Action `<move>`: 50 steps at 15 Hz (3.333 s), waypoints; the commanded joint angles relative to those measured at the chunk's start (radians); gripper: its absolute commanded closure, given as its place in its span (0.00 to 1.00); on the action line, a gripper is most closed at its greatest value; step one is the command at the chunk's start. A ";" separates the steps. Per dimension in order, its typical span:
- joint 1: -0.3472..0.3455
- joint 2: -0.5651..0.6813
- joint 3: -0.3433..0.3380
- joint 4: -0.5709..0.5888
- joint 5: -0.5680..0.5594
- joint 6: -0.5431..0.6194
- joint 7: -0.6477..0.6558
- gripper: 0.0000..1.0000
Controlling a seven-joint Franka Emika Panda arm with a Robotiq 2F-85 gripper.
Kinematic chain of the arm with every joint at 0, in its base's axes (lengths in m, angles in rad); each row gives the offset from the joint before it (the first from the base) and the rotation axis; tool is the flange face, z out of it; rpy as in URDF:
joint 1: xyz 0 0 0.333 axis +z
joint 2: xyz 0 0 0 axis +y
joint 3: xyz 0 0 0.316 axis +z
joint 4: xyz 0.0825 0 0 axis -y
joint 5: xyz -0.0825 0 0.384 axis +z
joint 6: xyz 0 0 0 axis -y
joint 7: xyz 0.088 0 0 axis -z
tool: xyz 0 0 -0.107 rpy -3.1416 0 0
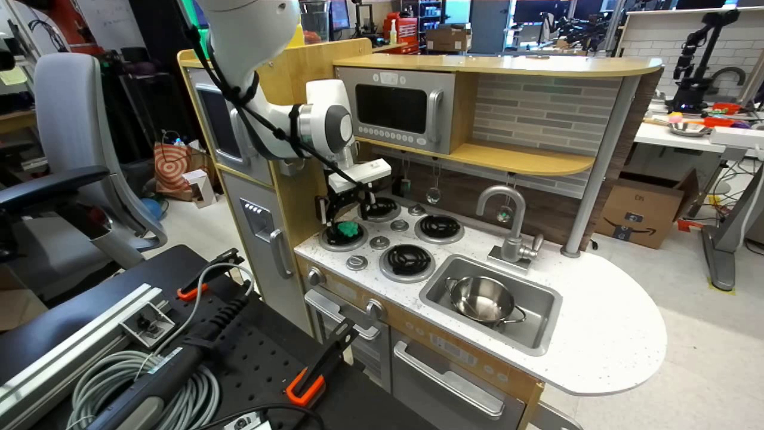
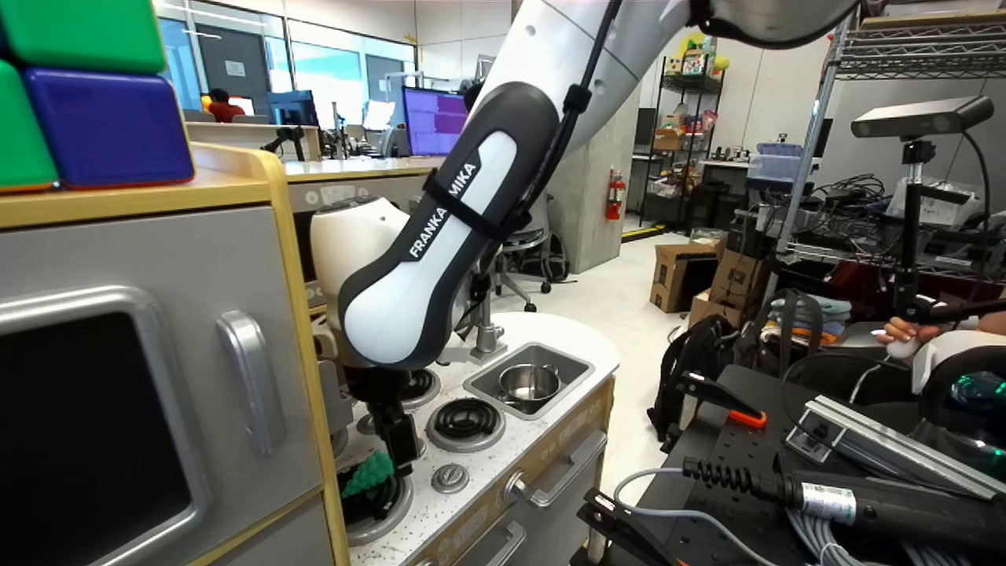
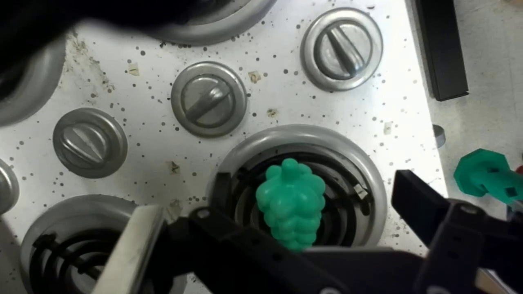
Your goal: Take the plastic grapes from the stove and put them in the pot in the sink
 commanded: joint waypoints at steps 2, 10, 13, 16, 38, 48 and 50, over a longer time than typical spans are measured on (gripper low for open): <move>0.042 0.103 -0.003 0.163 0.033 -0.105 -0.043 0.00; 0.067 0.144 -0.018 0.229 0.028 -0.137 -0.040 0.42; 0.067 0.147 -0.020 0.232 0.028 -0.137 -0.038 0.64; 0.061 0.141 -0.021 0.224 0.031 -0.134 -0.038 0.82; -0.129 -0.166 -0.311 -0.169 0.054 -0.097 0.461 0.82; -0.203 -0.055 -0.324 0.067 0.119 -0.324 0.582 0.82; -0.211 0.003 -0.328 0.175 0.129 -0.419 0.581 0.82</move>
